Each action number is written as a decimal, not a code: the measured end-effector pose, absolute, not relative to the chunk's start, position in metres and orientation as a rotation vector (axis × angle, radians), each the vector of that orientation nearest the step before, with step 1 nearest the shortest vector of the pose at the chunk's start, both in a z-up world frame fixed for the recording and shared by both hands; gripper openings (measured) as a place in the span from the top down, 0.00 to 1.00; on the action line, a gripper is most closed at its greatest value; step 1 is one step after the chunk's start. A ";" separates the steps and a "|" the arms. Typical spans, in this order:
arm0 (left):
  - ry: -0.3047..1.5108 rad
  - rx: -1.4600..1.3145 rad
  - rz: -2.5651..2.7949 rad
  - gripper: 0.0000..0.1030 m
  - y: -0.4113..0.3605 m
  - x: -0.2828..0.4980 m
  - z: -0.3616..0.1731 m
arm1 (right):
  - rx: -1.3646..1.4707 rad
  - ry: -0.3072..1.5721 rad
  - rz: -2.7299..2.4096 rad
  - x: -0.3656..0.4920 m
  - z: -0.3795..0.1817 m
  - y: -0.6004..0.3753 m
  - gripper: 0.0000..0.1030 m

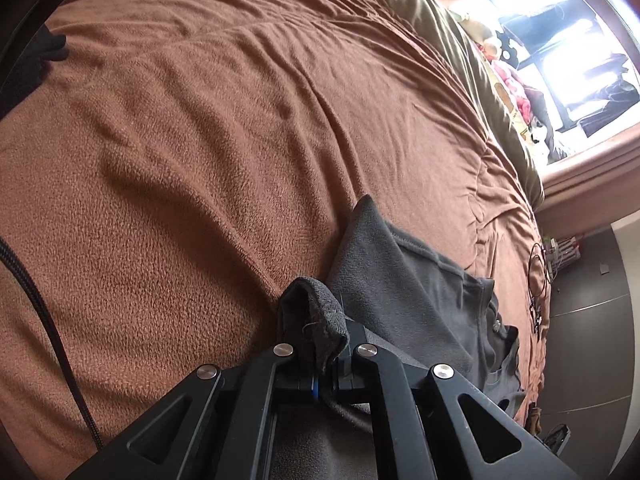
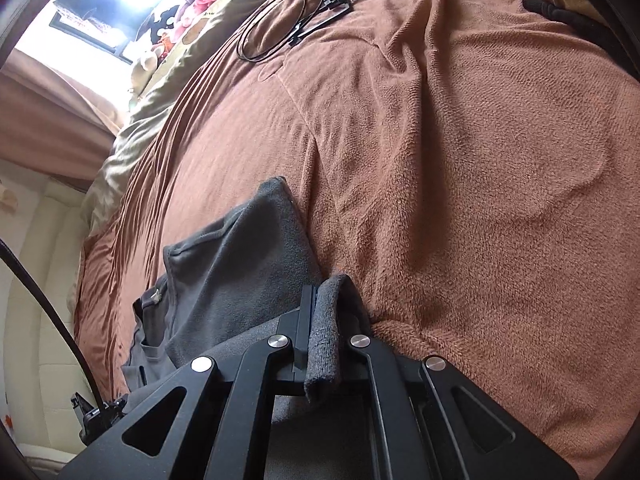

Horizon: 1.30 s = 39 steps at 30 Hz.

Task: Fold small clothes
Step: 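Open both grippers and release the folded hem onto the shirt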

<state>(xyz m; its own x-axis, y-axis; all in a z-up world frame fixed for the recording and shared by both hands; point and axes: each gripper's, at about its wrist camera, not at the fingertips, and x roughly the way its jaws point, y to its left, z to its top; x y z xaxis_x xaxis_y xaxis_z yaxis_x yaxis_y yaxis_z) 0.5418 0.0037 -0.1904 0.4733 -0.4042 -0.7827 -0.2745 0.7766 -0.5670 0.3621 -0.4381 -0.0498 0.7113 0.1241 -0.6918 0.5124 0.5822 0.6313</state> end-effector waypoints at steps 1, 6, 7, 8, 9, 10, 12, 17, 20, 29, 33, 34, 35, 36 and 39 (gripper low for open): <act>1.100 -0.723 -0.094 0.96 0.005 0.540 -0.189 | 0.940 0.774 -0.242 0.362 -0.046 -0.439 0.99; 1.085 -0.663 -0.085 0.62 0.012 0.529 -0.163 | 0.860 0.777 -0.238 0.351 -0.028 -0.440 0.55; 1.077 -0.641 -0.085 0.56 0.013 0.526 -0.158 | 0.837 0.771 -0.241 0.347 -0.023 -0.438 0.44; 1.072 -0.615 -0.090 0.49 0.013 0.524 -0.154 | 0.809 0.770 -0.239 0.343 -0.019 -0.436 0.44; 1.072 -0.581 -0.096 0.45 0.013 0.521 -0.149 | 0.782 0.777 -0.232 0.340 -0.016 -0.432 0.44; 1.076 -0.547 -0.101 0.44 0.012 0.518 -0.146 | 0.751 0.788 -0.227 0.338 -0.014 -0.428 0.44; 1.090 -0.476 -0.113 0.43 0.009 0.513 -0.141 | 0.683 0.818 -0.229 0.334 -0.010 -0.417 0.44; 1.126 -0.304 -0.153 0.42 -0.003 0.502 -0.139 | 0.562 0.891 -0.226 0.334 -0.002 -0.398 0.44; 1.146 -0.224 -0.170 0.42 -0.009 0.494 -0.140 | 0.498 0.924 -0.236 0.335 0.003 -0.391 0.40; 1.209 -0.073 -0.190 0.42 -0.023 0.483 -0.155 | 0.367 1.007 -0.255 0.334 -0.004 -0.369 0.34; 1.236 -0.023 -0.140 0.42 -0.023 0.485 -0.166 | 0.332 1.045 -0.287 0.338 -0.015 -0.367 0.34; 1.246 -0.005 -0.115 0.42 -0.021 0.486 -0.170 | 0.327 1.051 -0.297 0.339 -0.018 -0.367 0.34; 1.255 0.009 -0.091 0.42 -0.019 0.486 -0.174 | 0.321 1.056 -0.307 0.339 -0.021 -0.368 0.34; 1.263 0.017 -0.072 0.42 -0.016 0.487 -0.177 | 0.319 1.057 -0.312 0.341 -0.022 -0.369 0.34; 1.262 -0.031 -0.079 0.42 -0.006 0.487 -0.178 | 0.315 1.055 -0.306 0.343 -0.026 -0.370 0.34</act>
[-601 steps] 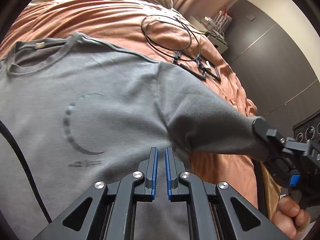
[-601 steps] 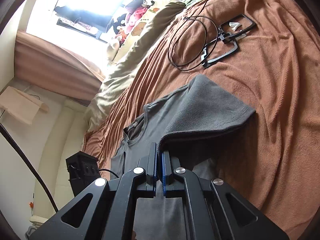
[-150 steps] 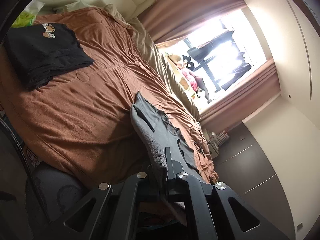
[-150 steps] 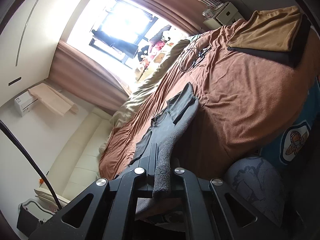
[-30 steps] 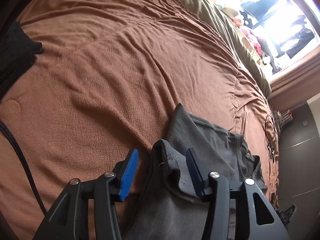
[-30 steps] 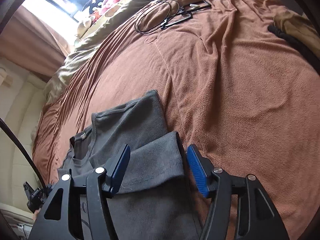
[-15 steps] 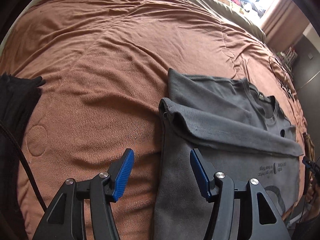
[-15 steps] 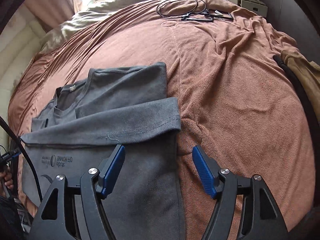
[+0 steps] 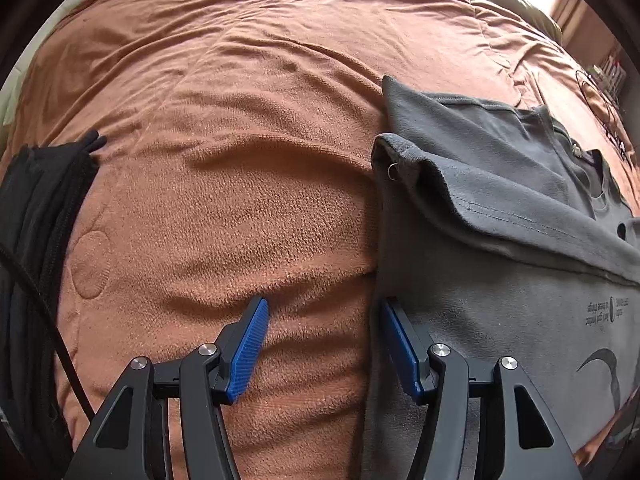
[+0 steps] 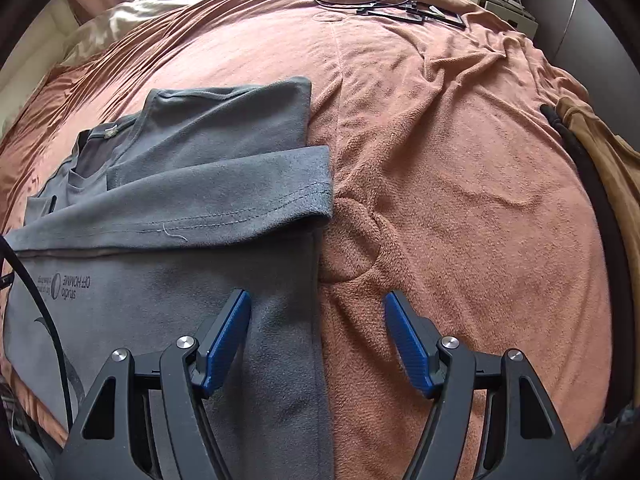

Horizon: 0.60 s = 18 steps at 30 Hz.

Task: Fold small clothes
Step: 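Open both grippers and release the folded hem onto the shirt, then move both grippers to the folded edge and pinch it closed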

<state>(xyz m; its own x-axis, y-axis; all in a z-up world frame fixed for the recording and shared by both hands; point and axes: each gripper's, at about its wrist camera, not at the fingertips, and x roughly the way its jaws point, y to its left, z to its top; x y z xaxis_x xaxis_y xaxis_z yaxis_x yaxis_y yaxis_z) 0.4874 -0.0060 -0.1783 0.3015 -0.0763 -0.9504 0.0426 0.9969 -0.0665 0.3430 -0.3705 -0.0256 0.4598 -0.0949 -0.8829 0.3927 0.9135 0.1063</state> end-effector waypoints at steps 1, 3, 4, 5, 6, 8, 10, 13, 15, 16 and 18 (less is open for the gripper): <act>1.246 -0.043 -0.089 0.42 -0.004 0.487 -0.175 | 0.309 1.054 -0.305 0.344 -0.026 -0.371 0.34; 1.207 -0.049 -0.116 0.42 -0.006 0.484 -0.166 | 0.302 1.052 -0.302 0.347 -0.025 -0.371 0.34; 1.190 -0.050 -0.131 0.42 -0.008 0.484 -0.161 | 0.301 1.048 -0.298 0.349 -0.024 -0.371 0.34; 1.177 -0.051 -0.148 0.42 -0.010 0.485 -0.156 | 0.297 1.048 -0.296 0.351 -0.024 -0.371 0.34; 1.170 -0.049 -0.166 0.42 -0.014 0.485 -0.153 | 0.291 1.050 -0.294 0.353 -0.024 -0.372 0.34; 1.168 -0.031 -0.195 0.42 -0.025 0.488 -0.150 | 0.279 1.057 -0.291 0.357 -0.025 -0.371 0.34; 1.183 0.014 -0.212 0.42 -0.037 0.492 -0.154 | 0.265 1.065 -0.290 0.362 -0.028 -0.369 0.34; 1.234 0.098 -0.183 0.42 -0.050 0.499 -0.170 | 0.251 1.069 -0.291 0.368 -0.031 -0.369 0.34; 1.252 0.095 -0.170 0.42 -0.051 0.504 -0.178 | 0.252 1.066 -0.292 0.372 -0.031 -0.370 0.34; 1.251 0.088 -0.168 0.42 -0.051 0.506 -0.180 | 0.251 1.064 -0.293 0.374 -0.032 -0.371 0.34; 1.236 0.080 -0.167 0.42 -0.052 0.511 -0.179 | 0.244 1.063 -0.295 0.380 -0.032 -0.373 0.34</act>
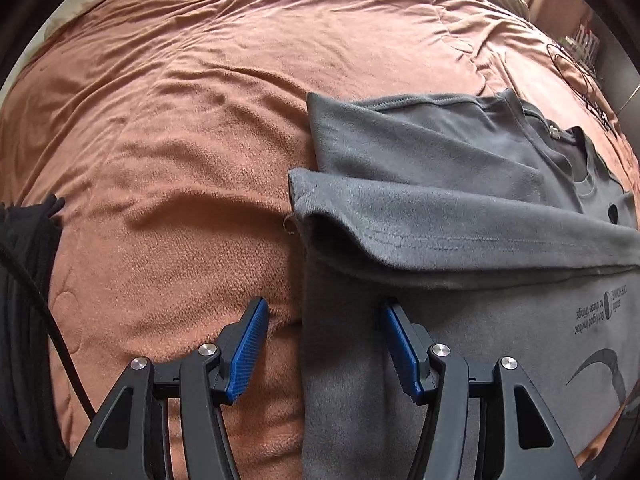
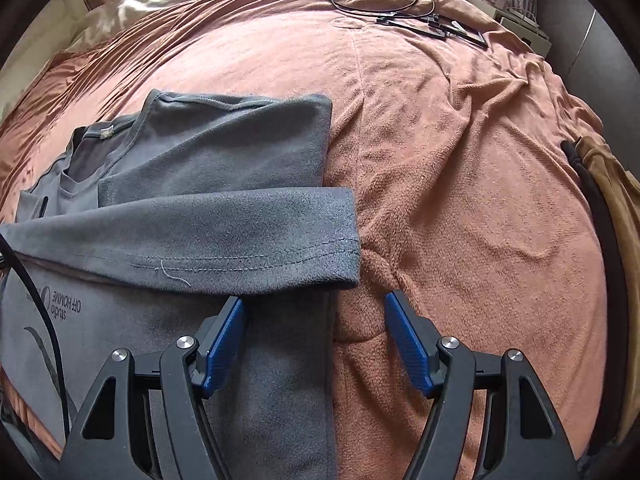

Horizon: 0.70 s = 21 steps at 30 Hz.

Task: Fold small clothes
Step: 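Move both grippers to the folded edge and pinch it closed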

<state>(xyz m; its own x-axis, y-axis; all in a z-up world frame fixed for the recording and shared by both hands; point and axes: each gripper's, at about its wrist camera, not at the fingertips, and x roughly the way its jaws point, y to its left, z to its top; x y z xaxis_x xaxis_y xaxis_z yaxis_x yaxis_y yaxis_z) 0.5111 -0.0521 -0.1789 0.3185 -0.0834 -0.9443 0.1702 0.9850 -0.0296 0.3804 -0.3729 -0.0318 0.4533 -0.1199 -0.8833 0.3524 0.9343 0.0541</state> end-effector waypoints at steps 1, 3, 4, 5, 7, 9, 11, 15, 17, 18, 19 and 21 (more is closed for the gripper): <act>1.229 0.081 -0.166 0.42 -0.053 0.514 -0.178 | 0.240 1.062 -0.296 0.384 -0.032 -0.374 0.34; 1.219 0.079 -0.168 0.42 -0.055 0.522 -0.177 | 0.235 1.059 -0.297 0.391 -0.032 -0.376 0.34; 1.215 0.080 -0.167 0.42 -0.056 0.525 -0.177 | 0.232 1.058 -0.298 0.396 -0.033 -0.377 0.34; 1.210 0.080 -0.166 0.42 -0.056 0.529 -0.176 | 0.231 1.055 -0.299 0.400 -0.033 -0.379 0.34; 1.198 0.071 -0.166 0.42 -0.058 0.537 -0.175 | 0.233 1.050 -0.300 0.408 -0.033 -0.381 0.34; 1.186 0.059 -0.161 0.42 -0.058 0.546 -0.175 | 0.239 1.044 -0.304 0.416 -0.034 -0.386 0.34; 1.177 0.038 -0.154 0.42 -0.057 0.556 -0.175 | 0.248 1.036 -0.309 0.424 -0.034 -0.390 0.34; 1.171 -0.003 -0.147 0.42 -0.055 0.571 -0.178 | 0.278 1.017 -0.317 0.439 -0.034 -0.403 0.34; 1.169 -0.031 -0.150 0.42 -0.054 0.577 -0.179 | 0.294 1.008 -0.325 0.445 -0.035 -0.408 0.34; 1.166 -0.050 -0.149 0.42 -0.052 0.580 -0.180 | 0.302 1.004 -0.328 0.447 -0.035 -0.411 0.34; 1.164 -0.064 -0.146 0.42 -0.050 0.583 -0.181 | 0.310 0.999 -0.332 0.450 -0.036 -0.414 0.34; 1.158 -0.089 -0.140 0.42 -0.047 0.588 -0.181 | 0.326 0.989 -0.347 0.454 -0.036 -0.419 0.34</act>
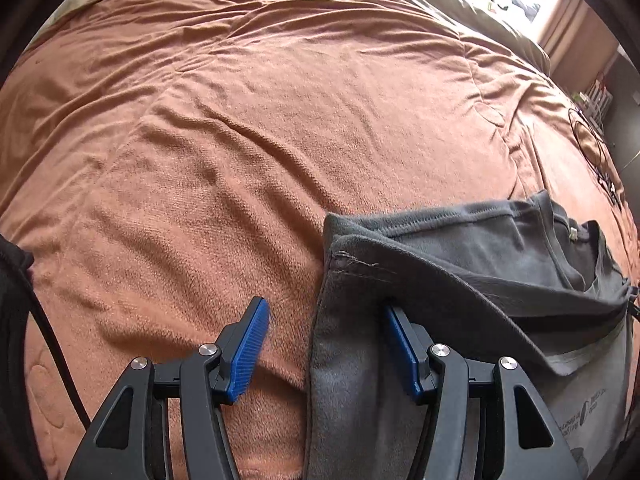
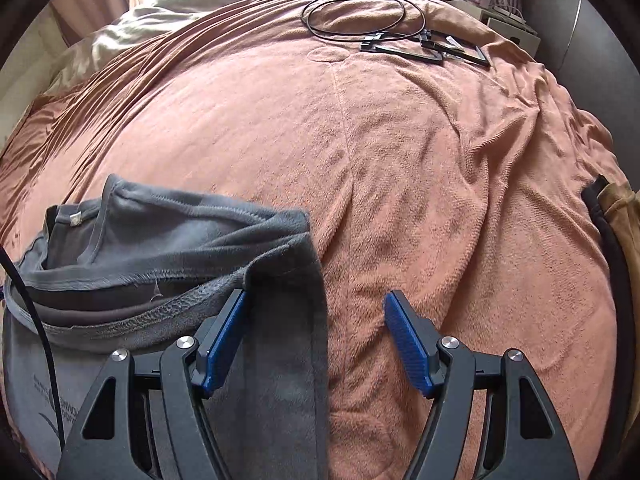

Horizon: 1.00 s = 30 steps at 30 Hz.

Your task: Fold small clothes

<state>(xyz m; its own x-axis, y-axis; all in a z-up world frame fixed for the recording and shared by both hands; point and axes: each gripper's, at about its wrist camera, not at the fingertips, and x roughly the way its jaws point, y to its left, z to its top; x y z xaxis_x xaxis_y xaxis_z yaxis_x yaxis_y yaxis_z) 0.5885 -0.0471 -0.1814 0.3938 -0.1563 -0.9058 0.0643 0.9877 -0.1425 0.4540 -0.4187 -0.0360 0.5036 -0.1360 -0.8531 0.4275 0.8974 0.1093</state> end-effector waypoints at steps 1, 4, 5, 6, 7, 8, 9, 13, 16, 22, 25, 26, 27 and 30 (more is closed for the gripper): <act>1.156 -0.104 -0.137 0.43 -0.046 0.590 -0.181 | 0.339 0.983 -0.356 0.455 -0.036 -0.422 0.34; 1.146 -0.151 -0.123 0.50 -0.040 0.594 -0.180 | 0.380 0.955 -0.371 0.455 -0.032 -0.430 0.34; 1.140 -0.158 -0.122 0.52 -0.039 0.594 -0.179 | 0.393 0.943 -0.369 0.453 -0.031 -0.432 0.34; 1.135 -0.161 -0.124 0.55 -0.039 0.594 -0.177 | 0.401 0.932 -0.363 0.451 -0.028 -0.433 0.34; 1.130 -0.165 -0.128 0.57 -0.039 0.593 -0.176 | 0.410 0.919 -0.354 0.448 -0.026 -0.436 0.34; 1.129 -0.170 -0.136 0.60 -0.038 0.593 -0.175 | 0.418 0.906 -0.344 0.445 -0.023 -0.436 0.34; 1.130 -0.179 -0.149 0.60 -0.038 0.593 -0.175 | 0.427 0.894 -0.332 0.441 -0.021 -0.437 0.34; 1.141 -0.191 -0.168 0.66 -0.038 0.594 -0.180 | 0.438 0.876 -0.284 0.429 -0.015 -0.441 0.37; 1.133 -0.228 -0.198 0.84 -0.037 0.592 -0.179 | 0.424 0.877 -0.250 0.423 -0.015 -0.440 0.39; 1.103 -0.207 -0.195 0.94 -0.037 0.583 -0.166 | 0.369 0.921 -0.228 0.431 -0.020 -0.431 0.49; 1.085 -0.210 -0.193 0.95 -0.037 0.578 -0.158 | 0.347 0.926 -0.222 0.441 -0.023 -0.430 0.66; 1.078 -0.208 -0.191 0.95 -0.037 0.576 -0.155 | 0.346 0.924 -0.225 0.443 -0.024 -0.431 0.76; 1.072 -0.205 -0.189 0.95 -0.037 0.574 -0.152 | 0.343 0.922 -0.233 0.444 -0.025 -0.431 0.81; 1.056 -0.198 -0.190 0.95 -0.039 0.568 -0.143 | 0.341 0.908 -0.262 0.440 -0.021 -0.429 0.94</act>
<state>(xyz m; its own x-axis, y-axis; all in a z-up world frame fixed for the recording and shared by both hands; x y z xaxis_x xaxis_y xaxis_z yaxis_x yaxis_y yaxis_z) 0.5682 -0.0387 -0.1433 0.4793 -0.2489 -0.8416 0.0597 0.9660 -0.2517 0.4404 -0.4290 -0.0215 0.5893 -0.0784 -0.8041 0.3625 0.9151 0.1765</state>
